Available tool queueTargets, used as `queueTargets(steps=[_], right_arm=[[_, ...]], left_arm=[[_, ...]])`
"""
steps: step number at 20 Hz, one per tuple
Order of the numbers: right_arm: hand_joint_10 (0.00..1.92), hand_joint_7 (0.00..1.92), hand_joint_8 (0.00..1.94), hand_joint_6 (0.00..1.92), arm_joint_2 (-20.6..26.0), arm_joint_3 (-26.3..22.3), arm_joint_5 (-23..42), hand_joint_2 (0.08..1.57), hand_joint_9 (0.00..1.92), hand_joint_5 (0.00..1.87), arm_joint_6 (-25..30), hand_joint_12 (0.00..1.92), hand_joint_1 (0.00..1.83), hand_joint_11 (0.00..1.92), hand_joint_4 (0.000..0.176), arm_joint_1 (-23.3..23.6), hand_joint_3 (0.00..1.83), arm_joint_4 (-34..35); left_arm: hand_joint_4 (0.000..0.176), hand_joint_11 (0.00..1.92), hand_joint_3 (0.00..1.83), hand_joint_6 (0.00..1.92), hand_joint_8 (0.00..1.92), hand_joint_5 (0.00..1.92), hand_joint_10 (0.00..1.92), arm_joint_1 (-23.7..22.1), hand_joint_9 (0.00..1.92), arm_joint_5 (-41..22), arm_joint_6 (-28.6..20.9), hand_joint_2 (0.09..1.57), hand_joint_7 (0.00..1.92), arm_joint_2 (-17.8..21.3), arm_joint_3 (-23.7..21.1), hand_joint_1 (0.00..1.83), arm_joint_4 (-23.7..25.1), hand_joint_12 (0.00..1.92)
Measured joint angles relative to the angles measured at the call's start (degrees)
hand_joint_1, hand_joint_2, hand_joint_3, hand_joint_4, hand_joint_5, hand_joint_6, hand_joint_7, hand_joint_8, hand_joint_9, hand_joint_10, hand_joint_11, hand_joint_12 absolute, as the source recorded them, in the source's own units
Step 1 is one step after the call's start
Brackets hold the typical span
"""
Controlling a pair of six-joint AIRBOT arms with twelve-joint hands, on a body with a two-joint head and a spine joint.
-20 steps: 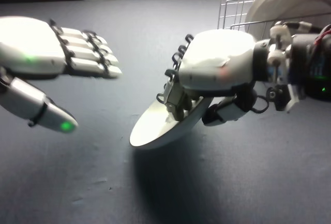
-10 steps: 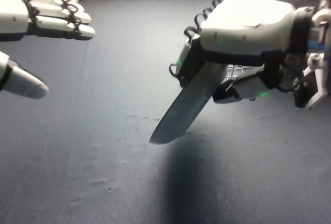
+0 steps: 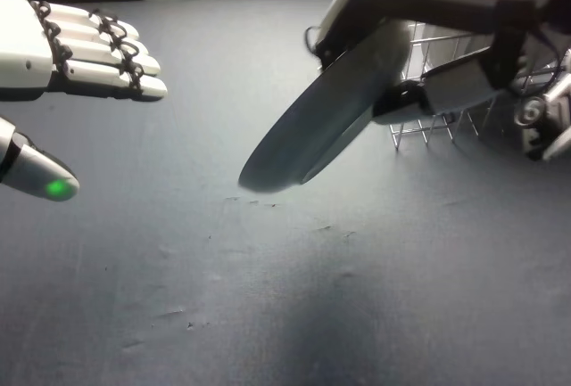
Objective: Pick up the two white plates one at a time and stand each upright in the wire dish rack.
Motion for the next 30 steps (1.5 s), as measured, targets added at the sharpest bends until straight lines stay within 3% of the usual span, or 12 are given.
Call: queueTargets(steps=[5,10,21,27,30], right_arm=[[0.73,1.12,0.63,0.74,2.34,0.0,-3.39,1.05,1.14,1.06,0.07,1.43,1.5,0.87,0.0,2.12,0.0,10.36],[0.72,1.09,0.66,0.79,3.17,0.59,-5.6,1.04,1.14,1.03,0.2,1.37,1.5,0.94,0.0,3.17,0.0,15.96],[0.72,1.12,0.63,0.76,5.18,5.62,-6.43,1.04,1.15,1.02,0.22,1.37,1.5,0.93,0.0,3.15,0.0,17.49],[0.68,1.14,0.58,0.76,5.22,8.74,-6.49,1.04,1.18,1.03,0.13,1.38,1.5,0.91,0.0,0.24,0.0,16.0],[0.73,1.1,0.66,0.83,5.22,9.22,-6.08,1.05,1.14,1.01,0.11,1.42,1.5,0.88,0.0,-1.68,0.0,14.8]], left_arm=[[0.0,0.0,0.0,0.01,0.0,0.03,0.0,3.06,0.0,-0.7,-0.07,1.11,0.0,0.0,0.0,0.0,-1.99,0.0],[0.0,0.0,0.0,0.0,0.0,0.04,0.0,3.32,0.0,-2.21,-0.02,1.11,0.02,-0.35,0.0,0.0,-3.43,0.0],[0.0,0.0,0.0,0.01,0.0,0.04,0.0,5.14,0.0,-2.84,-0.02,1.11,0.01,-0.92,-0.02,0.0,-4.07,0.0],[0.0,0.0,0.0,0.01,0.01,0.04,0.0,5.6,0.0,-2.8,-0.04,1.11,0.02,-1.79,-0.09,0.0,-4.11,0.0],[0.0,0.0,0.0,0.0,0.0,0.02,0.0,5.6,0.0,-2.86,0.09,1.11,0.0,-1.79,-0.39,0.0,-4.28,0.0]])
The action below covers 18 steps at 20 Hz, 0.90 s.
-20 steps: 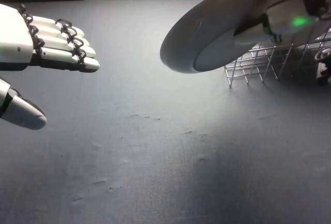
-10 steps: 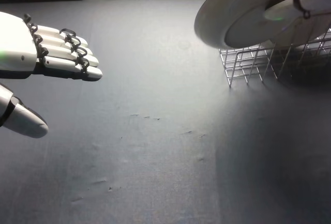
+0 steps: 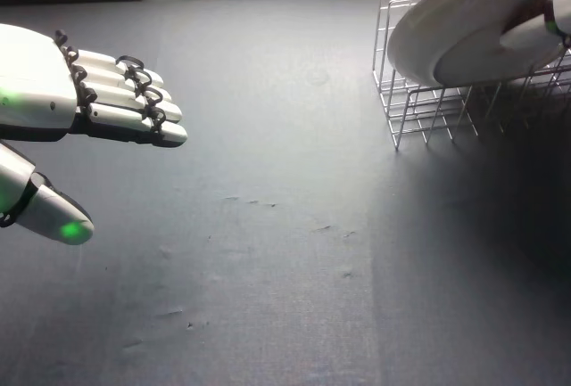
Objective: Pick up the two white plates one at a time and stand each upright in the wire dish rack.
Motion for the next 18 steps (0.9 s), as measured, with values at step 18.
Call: queueTargets(steps=[18], right_arm=[[0.85,1.09,0.7,0.87,-2.03,5.18,7.54,1.07,1.08,1.01,-0.13,1.47,1.5,0.77,0.0,-9.88,0.0,-5.73]], left_arm=[[0.0,0.0,0.0,0.01,0.01,0.04,0.0,0.0,0.0,0.15,0.68,1.12,0.02,0.0,-0.28,0.0,0.07,0.0]])
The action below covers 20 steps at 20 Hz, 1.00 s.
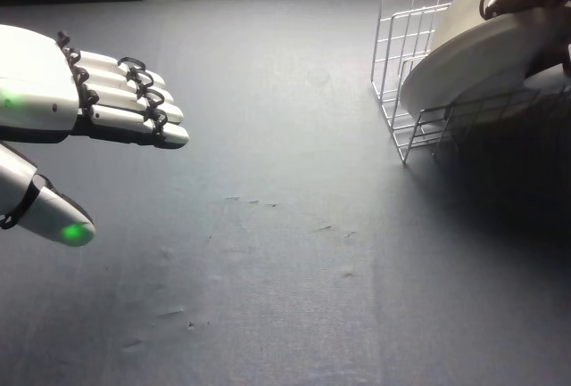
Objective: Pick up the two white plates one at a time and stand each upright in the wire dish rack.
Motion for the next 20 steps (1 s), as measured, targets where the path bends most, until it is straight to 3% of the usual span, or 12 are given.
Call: queueTargets(steps=[1,3,4,5,7,11,20], right_arm=[[1.19,1.0,0.88,1.1,0.0,0.0,0.02,1.12,0.89,0.91,-0.02,0.9,1.38,0.69,0.0,0.0,0.0,-0.22],[1.24,0.98,0.91,1.14,0.0,0.07,0.37,1.13,0.85,0.88,-0.79,0.84,1.37,0.68,0.0,0.02,0.0,-1.33],[0.6,0.87,0.45,1.16,0.02,0.11,0.42,1.16,0.79,0.86,-0.81,0.82,1.19,0.61,0.0,0.02,0.0,-1.55],[0.31,0.8,0.19,0.53,0.07,0.15,0.37,1.11,0.75,0.71,-0.79,0.84,1.28,0.51,0.0,0.04,0.0,-1.77],[0.02,0.69,0.0,0.03,0.07,0.15,-0.44,1.09,0.66,0.66,-0.76,0.93,1.22,0.28,0.0,0.66,0.0,-2.23],[0.0,0.64,0.0,0.01,0.02,0.15,-0.9,1.05,0.6,0.63,-1.03,0.98,1.21,0.18,0.0,3.08,0.0,-3.67],[0.0,0.63,0.0,0.0,0.07,-3.34,0.02,1.08,0.59,0.61,-1.2,1.01,1.19,0.16,0.0,9.11,0.0,-8.28]], left_arm=[[0.0,0.0,0.0,0.01,0.0,0.04,0.0,0.0,0.0,0.09,0.04,1.11,0.01,0.0,0.0,0.0,0.02,0.0],[0.0,0.0,0.0,0.01,0.0,0.05,0.0,0.0,0.0,0.13,0.26,1.12,0.02,0.02,0.0,0.0,0.02,0.0],[0.0,0.0,0.0,0.01,0.01,0.05,0.0,0.0,0.0,0.13,0.33,1.11,0.02,0.02,0.0,0.0,0.02,0.0],[0.0,0.0,0.0,0.01,0.01,0.06,0.0,0.0,0.0,0.17,0.31,1.12,0.03,0.02,0.0,0.0,0.04,0.0],[0.0,0.0,0.0,0.01,0.01,0.06,0.0,0.0,0.01,0.2,0.48,1.11,0.04,0.02,0.0,0.0,0.0,0.0],[0.0,0.0,0.0,0.0,0.0,0.04,0.0,0.02,0.0,0.26,0.48,1.12,0.01,0.02,0.0,0.0,0.04,0.0],[0.0,0.0,0.0,0.0,0.0,0.01,0.0,0.37,0.0,0.72,0.5,1.13,0.0,0.02,0.0,0.0,-0.02,0.0]])
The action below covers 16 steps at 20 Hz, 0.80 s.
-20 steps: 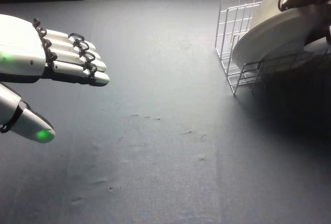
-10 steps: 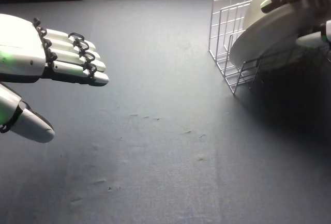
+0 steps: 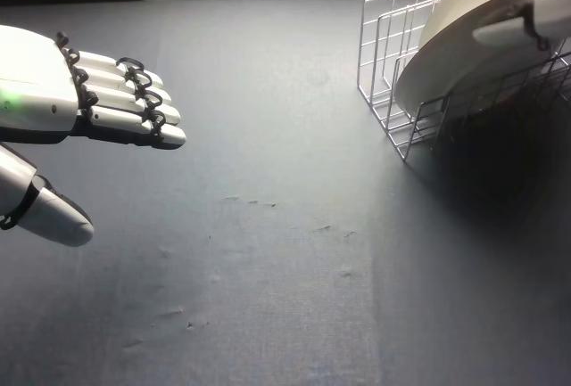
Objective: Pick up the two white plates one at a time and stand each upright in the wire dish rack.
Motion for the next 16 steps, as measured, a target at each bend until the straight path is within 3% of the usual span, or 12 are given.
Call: queueTargets(steps=[5,7,8,10,14,15,16], right_arm=[[0.0,0.52,0.0,0.0,-0.02,-3.8,3.52,1.06,0.48,0.53,0.13,1.07,1.14,0.03,0.0,0.94,0.0,-12.96],[0.0,0.49,0.0,0.0,0.0,-4.7,6.36,1.04,0.44,0.51,0.17,1.05,1.1,0.0,0.0,0.87,0.0,-17.4],[0.0,0.44,0.0,0.0,0.0,-5.38,11.04,1.04,0.4,0.47,0.15,0.99,1.07,0.0,0.0,-0.07,0.0,-22.84],[0.0,0.44,0.0,0.0,0.0,-5.49,13.62,1.04,0.4,0.47,0.09,0.99,1.07,0.0,0.0,-0.46,0.0,-24.87],[0.0,0.23,0.0,0.0,0.0,-5.6,21.24,0.99,0.21,0.28,-1.79,0.66,0.98,0.0,0.0,-1.53,0.0,-30.47],[0.01,0.25,0.01,0.0,0.0,-5.68,23.21,1.03,0.22,0.27,-2.27,0.67,0.84,0.0,0.0,-1.7,0.01,-32.02],[0.02,0.3,0.01,0.01,0.09,-5.97,24.52,1.08,0.28,0.3,-2.58,0.81,0.73,0.0,0.0,-1.7,0.01,-32.74]], left_arm=[[0.0,0.0,0.0,0.01,0.01,0.05,0.0,0.42,0.0,1.49,0.02,1.13,0.02,0.0,-1.33,0.0,-0.02,0.0],[0.0,0.0,0.0,0.01,0.01,0.06,0.0,0.72,0.0,1.27,0.0,1.1,0.04,-0.13,-2.08,0.0,-0.13,0.0],[0.0,0.0,0.0,0.01,0.0,0.05,0.0,1.07,0.0,1.01,0.0,1.11,0.02,-0.17,-1.49,0.0,-0.04,0.0],[0.0,0.0,0.0,0.01,0.0,0.05,0.0,1.46,0.0,1.29,0.04,1.11,0.02,-0.17,-0.92,0.0,-0.13,0.0],[0.0,0.0,0.0,0.0,0.0,0.03,0.0,3.19,0.0,-0.96,2.01,1.13,0.01,0.07,-0.59,0.0,0.0,0.0],[0.0,0.0,0.01,0.0,0.01,0.05,0.0,3.19,0.0,-2.64,3.21,1.14,0.02,0.28,-0.59,0.0,-0.55,0.0],[0.0,0.03,0.01,0.01,0.01,0.11,0.01,3.17,0.06,-3.96,4.44,1.16,0.09,0.5,-0.59,0.0,-0.98,0.02]])
